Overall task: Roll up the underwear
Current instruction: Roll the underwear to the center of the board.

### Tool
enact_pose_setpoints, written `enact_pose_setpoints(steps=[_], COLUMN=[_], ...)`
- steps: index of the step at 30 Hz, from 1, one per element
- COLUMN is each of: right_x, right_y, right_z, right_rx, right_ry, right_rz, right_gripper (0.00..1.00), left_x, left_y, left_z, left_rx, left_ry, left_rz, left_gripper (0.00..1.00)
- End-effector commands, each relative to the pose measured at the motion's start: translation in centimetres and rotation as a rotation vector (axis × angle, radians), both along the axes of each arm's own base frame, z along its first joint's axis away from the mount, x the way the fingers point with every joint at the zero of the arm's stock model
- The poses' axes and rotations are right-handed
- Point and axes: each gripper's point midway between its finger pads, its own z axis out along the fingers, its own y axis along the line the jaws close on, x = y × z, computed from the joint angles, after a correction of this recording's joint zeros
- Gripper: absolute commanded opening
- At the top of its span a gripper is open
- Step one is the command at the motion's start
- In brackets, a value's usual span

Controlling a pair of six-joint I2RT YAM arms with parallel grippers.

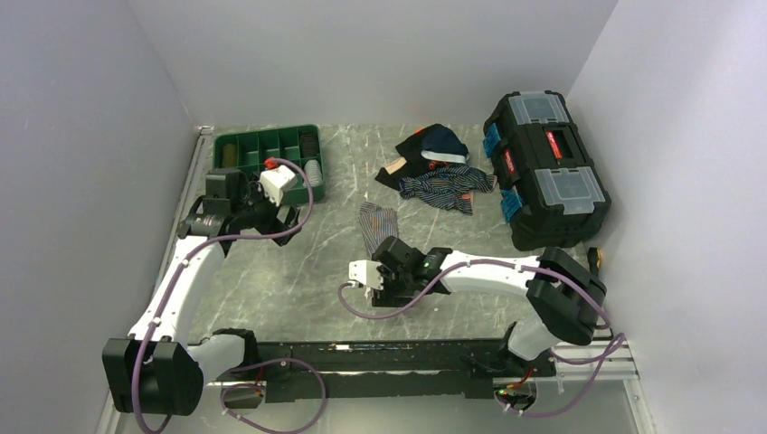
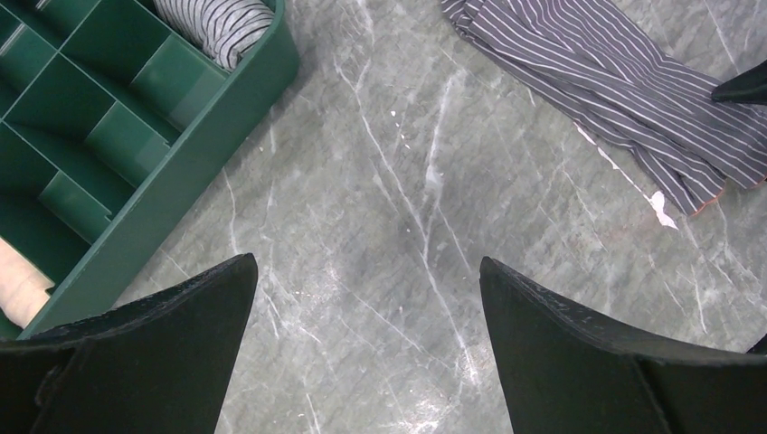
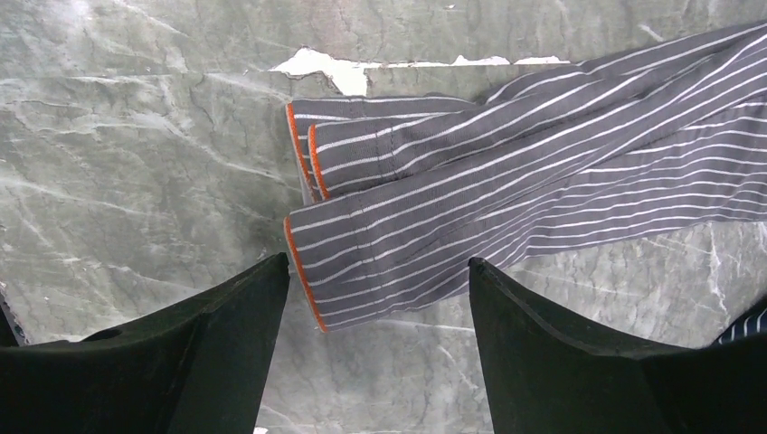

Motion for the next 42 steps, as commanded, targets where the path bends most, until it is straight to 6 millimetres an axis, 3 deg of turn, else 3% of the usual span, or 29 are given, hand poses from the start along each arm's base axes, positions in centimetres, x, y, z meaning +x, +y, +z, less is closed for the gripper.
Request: enact_pose_setpoints(steps=[1, 7, 13, 19, 24, 28, 32, 42], right_x=[0.2, -0.3, 3.2, 6.7, 8.3, 8.4, 8.6, 8.5], right_y=[0.3, -1.1, -4.0, -6.6, -8.2, -8.8, -8.9, -8.9], right_z=[1.4, 4.5, 7.0, 7.5, 6.8, 6.5, 6.8, 6.7], right_rx=[0.036, 0.138, 0.282, 0.372, 0.381, 0.389, 0.402, 0.406], right_ry=[-0.030, 0.028, 0.169, 0.264, 0.306, 0.322, 0.318, 0.333], right_rz=[-0.002, -0.023, -0.195, -0.379, -0.484, -0.499, -0.502, -0.497], right_gripper=[0.76, 0.81, 0.82, 0.82, 0.82, 0.82, 0.82, 0.82], left_x=[-0.3, -1.9, -4.6, -6.8, -8.9, -10.7, -11.5, -11.7], left_y=[-0.4, -3.5, -9.4, -15.6, -19.8, -21.7, -22.3, -23.4], left_z=[0.3, -0.4, -2.8, -4.9, -6.5, -8.5, -10.1, -11.3], left_rx=[-0.001, 0.037, 0.182, 0.364, 0.496, 0.587, 0.649, 0.665], left_ry=[-0.043, -0.157, -0.191, -0.234, -0.274, -0.287, -0.279, -0.268], left_rz=[-0.036, -0.215, -0.479, -0.716, -0.855, -0.932, -0.957, -0.958], left_gripper=[0.99, 0.99, 0.99, 0.99, 0.98, 0.89, 0.85, 0.79])
